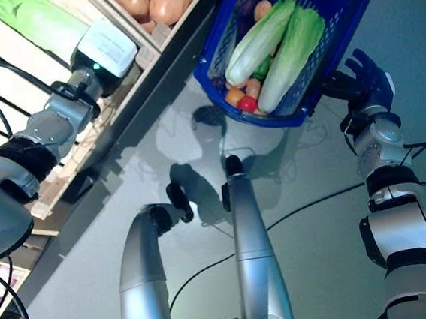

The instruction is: Put vegetables into the basket

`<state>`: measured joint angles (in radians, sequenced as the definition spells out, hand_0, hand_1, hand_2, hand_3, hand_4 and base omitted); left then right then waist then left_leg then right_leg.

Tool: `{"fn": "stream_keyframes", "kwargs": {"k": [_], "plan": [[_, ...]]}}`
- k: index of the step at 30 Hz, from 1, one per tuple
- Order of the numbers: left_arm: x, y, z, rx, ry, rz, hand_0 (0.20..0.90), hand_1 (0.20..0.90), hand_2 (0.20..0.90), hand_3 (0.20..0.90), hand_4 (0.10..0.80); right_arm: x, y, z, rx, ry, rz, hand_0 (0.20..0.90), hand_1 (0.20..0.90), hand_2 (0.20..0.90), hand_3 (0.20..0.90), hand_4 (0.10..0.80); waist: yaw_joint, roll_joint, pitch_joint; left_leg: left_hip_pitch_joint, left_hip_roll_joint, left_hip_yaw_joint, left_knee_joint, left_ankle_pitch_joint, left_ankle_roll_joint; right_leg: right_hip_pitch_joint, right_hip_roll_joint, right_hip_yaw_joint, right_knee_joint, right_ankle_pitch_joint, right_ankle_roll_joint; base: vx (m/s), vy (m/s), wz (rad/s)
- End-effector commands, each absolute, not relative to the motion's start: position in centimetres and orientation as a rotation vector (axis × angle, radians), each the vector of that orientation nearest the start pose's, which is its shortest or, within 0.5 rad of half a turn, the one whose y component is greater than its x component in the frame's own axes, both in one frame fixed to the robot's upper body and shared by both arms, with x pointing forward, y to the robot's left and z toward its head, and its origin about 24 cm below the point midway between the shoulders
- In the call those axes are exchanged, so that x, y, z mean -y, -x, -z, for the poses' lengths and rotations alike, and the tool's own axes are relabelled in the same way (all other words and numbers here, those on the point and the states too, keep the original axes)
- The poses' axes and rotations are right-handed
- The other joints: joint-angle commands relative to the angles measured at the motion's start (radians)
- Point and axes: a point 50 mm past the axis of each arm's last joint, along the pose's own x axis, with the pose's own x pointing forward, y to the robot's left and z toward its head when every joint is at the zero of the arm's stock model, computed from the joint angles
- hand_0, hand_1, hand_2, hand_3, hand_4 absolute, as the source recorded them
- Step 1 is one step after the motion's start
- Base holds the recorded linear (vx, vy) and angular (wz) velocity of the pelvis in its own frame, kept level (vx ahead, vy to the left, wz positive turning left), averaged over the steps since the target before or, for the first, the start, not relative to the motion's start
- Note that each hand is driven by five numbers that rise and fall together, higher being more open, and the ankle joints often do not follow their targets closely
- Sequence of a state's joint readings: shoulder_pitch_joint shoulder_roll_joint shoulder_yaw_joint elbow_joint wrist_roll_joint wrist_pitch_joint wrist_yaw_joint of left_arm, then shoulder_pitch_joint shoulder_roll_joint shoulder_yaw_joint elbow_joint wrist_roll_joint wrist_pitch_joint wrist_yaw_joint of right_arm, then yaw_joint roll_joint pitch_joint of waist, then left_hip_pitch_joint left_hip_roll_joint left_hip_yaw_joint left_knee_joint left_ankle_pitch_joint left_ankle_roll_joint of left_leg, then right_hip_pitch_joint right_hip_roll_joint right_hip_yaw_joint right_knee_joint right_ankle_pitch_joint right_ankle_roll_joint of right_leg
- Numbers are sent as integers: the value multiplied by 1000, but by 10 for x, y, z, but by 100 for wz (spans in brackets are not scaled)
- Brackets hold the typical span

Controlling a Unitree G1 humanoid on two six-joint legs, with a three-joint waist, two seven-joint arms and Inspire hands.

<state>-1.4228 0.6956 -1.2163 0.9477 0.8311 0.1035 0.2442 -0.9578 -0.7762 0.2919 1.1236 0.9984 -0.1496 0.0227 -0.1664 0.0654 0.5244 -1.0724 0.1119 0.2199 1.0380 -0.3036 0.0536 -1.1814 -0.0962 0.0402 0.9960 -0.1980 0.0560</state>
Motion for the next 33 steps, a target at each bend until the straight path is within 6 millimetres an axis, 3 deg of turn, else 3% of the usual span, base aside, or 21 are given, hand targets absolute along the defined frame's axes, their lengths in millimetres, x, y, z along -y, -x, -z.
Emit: {"fn": "stream_keyframes", "kwargs": {"k": [1, 10, 19, 22, 25, 26, 31, 33], "plan": [[-217, -416, -298, 202, -2318, -338, 300, 300, 300, 300, 400, 340, -370, -218, 289, -181, 303, 900, 900, 900, 900, 800, -22, -3, -4, 74, -7, -1, -6, -10, -61, 139, -12, -64, -71, 65, -28, -12, -8, -10], [-222, -412, -295, 325, -2325, -296, 300, 300, 300, 300, 400, 336, -370, -204, 264, -212, 273, 900, 900, 900, 900, 800, -9, -22, -4, 243, 0, -3, -49, -15, -68, 311, -14, -89, -100, 29, -31, -2, -30, 6], [-221, -406, -284, 492, -2254, -231, 300, 300, 300, 300, 400, 322, -365, -165, 209, -301, 172, 900, 900, 900, 900, 800, 4, -57, -34, 453, -1, -31, -166, 24, -76, 528, -25, -115, -190, 19, -37, 61, -39, 15], [-222, -402, -267, 547, -2130, -190, 300, 300, 300, 300, 400, 305, -360, -140, 168, -325, 101, 900, 900, 900, 900, 800, 13, -68, -93, 537, -7, -43, -247, 46, -77, 617, -32, -123, -250, 20, -41, 115, -58, -2], [-224, -399, -259, 563, -2034, -181, 300, 300, 300, 300, 400, 296, -358, -131, 148, -321, 70, 900, 900, 900, 900, 800, 17, -74, -118, 572, -10, -42, -297, 87, -71, 660, -37, -133, -298, 48, -51, 75, -42, 7], [-228, -396, -250, 567, -1889, -182, 300, 300, 300, 300, 400, 285, -357, -122, 125, -319, 36, 900, 900, 900, 900, 800, 28, -79, -149, 623, -17, -52, -336, 91, -70, 717, -42, -142, -334, 45, -53, 150, -34, 4], [-237, -387, -223, 546, -1627, -188, 300, 300, 300, 300, 400, 260, -350, -101, 82, -347, -65, 900, 900, 900, 900, 800, 49, -88, -202, 731, -34, -58, -441, 116, -71, 833, -43, -163, -422, 51, -55, 154, -32, 3], [-240, -379, -196, 510, -1481, -159, 300, 300, 300, 300, 400, 249, -340, -83, 32, -341, -109, 900, 900, 900, 900, 800, 65, -95, -253, 821, -46, -60, -546, 150, -77, 929, -30, -181, -527, 67, -51, 254, -57, 9]]}}
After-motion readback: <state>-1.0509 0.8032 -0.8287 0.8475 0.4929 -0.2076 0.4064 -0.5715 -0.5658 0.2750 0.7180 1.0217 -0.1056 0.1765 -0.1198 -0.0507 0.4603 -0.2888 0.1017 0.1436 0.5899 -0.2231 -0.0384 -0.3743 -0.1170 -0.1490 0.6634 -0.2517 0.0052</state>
